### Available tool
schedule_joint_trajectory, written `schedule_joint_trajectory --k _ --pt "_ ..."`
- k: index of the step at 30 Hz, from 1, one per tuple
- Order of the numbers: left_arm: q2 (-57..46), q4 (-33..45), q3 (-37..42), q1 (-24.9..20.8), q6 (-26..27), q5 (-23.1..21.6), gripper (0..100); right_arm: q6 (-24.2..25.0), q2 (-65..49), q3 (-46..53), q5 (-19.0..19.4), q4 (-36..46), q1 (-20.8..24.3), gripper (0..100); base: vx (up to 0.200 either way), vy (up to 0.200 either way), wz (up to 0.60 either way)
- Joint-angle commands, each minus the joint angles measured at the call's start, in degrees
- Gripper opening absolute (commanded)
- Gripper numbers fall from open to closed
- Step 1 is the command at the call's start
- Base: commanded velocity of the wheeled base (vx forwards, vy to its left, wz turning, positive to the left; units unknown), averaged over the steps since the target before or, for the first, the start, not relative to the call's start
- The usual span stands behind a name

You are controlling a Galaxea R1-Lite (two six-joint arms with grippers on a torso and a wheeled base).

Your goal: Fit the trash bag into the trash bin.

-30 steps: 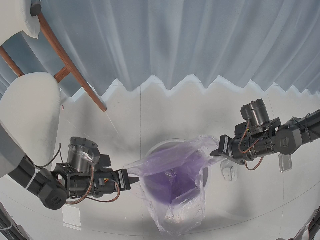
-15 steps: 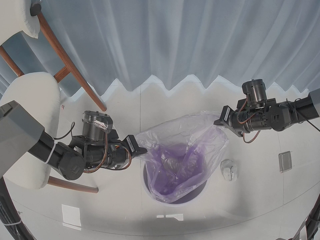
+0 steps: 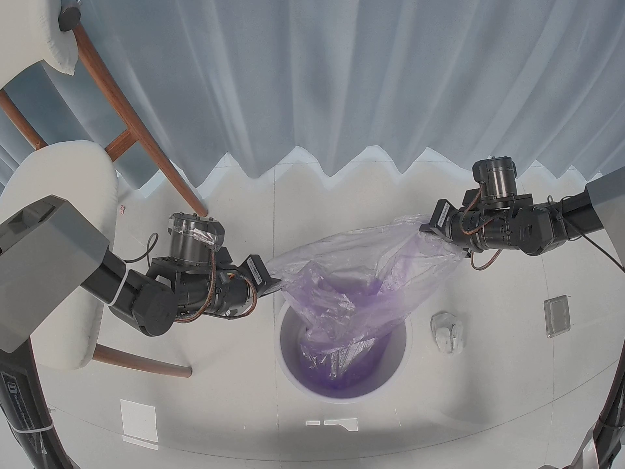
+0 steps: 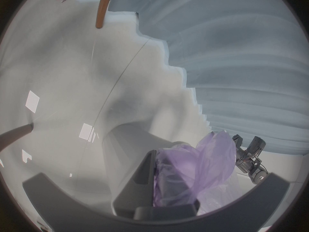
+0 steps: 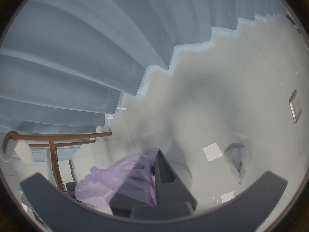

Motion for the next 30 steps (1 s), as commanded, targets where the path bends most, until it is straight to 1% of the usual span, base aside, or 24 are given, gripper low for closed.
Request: schedule_joint_trajectory --k 1,2,3,8,9,10,11,12,14,16,19,20,21,23,24,26,27,28,30 --pt "-0.12 0.04 -1.46 0.17 -0.03 -0.03 0 0.32 0.46 -0.17 0.05 -0.55 0.12 0 0.000 0.000 0.00" --pt "-0.29 0.04 -1.46 -0.09 -0.03 0.06 0 0.41 -0.16 0.27 0.05 -0.37 0.21 0 0.000 0.000 0.00" --pt "-0.56 -0.05 -1.28 -0.18 0.06 0.06 0 0.58 -1.12 0.80 0.05 0.07 0.21 100 0.000 0.000 0.00" --pt "-1.96 -0.05 -0.49 -0.44 -0.03 0.06 0 1.02 -9.74 8.89 0.23 3.59 1.00 100 0.000 0.000 0.00" --pt "-1.96 -0.05 -0.49 -0.44 -0.03 0.06 0 1.02 -9.74 8.89 0.23 3.59 1.00 100 0.000 0.000 0.00" --pt "-1.96 -0.23 -0.32 -0.44 0.06 0.06 0 0.93 -12.81 12.14 0.76 4.82 1.18 100 0.000 0.000 0.00" --pt "-1.96 -0.23 -0.32 -0.44 0.06 0.06 0 0.93 -13.51 12.84 1.02 4.90 1.18 100 0.000 0.000 0.00" --pt "-1.96 -0.31 -0.32 -0.44 0.06 0.06 0 1.02 -15.80 14.69 2.34 5.34 1.26 100 0.000 0.000 0.00" --pt "-1.96 -0.31 -0.32 -0.44 0.15 0.06 0 1.20 -18.61 16.27 3.48 6.31 1.26 100 0.000 0.000 0.00" --pt "-1.96 -0.23 -0.23 -0.44 0.15 0.15 0 1.28 -21.60 17.50 3.74 8.77 1.88 100 0.000 0.000 0.00" --pt "-2.05 -0.40 -0.05 -0.44 0.15 0.15 0 2.60 -24.76 18.38 3.74 12.55 4.78 100 0.000 0.000 0.00" --pt "-2.05 -0.40 -0.05 -0.44 0.15 0.15 0 2.60 -24.76 18.38 3.74 12.55 4.78 100 0.000 0.000 0.00" --pt "-2.05 -0.40 -0.14 -0.44 0.15 0.15 0 4.89 -26.08 18.64 3.74 14.84 6.98 100 0.000 0.000 0.00" --pt "-2.05 -0.40 -0.23 -0.44 0.23 0.15 0 7.79 -26.52 19.26 3.30 16.33 9.70 100 0.000 0.000 0.00" --pt "-2.05 -0.40 -0.23 -0.44 0.32 0.15 0 9.19 -26.52 19.87 2.60 17.12 11.02 100 0.000 0.000 0.00" --pt "-2.05 -0.40 -0.23 -0.53 0.32 0.15 0 10.43 -26.43 20.93 0.67 18.61 12.87 100 0.000 0.000 0.00" --pt "-2.05 -0.40 -0.23 -0.53 0.32 0.15 0 10.51 -26.35 21.01 0.49 18.79 12.95 100 0.000 0.000 0.00" --pt "-2.49 -0.40 -0.05 -0.70 0.32 0.15 0 11.04 -26.17 22.07 -1.35 20.28 14.80 100 0.000 0.000 0.00" --pt "-2.84 -0.31 0.04 -0.79 0.23 0.15 0 11.48 -26.17 23.92 -1.97 20.72 16.29 100 0.000 0.000 0.00"
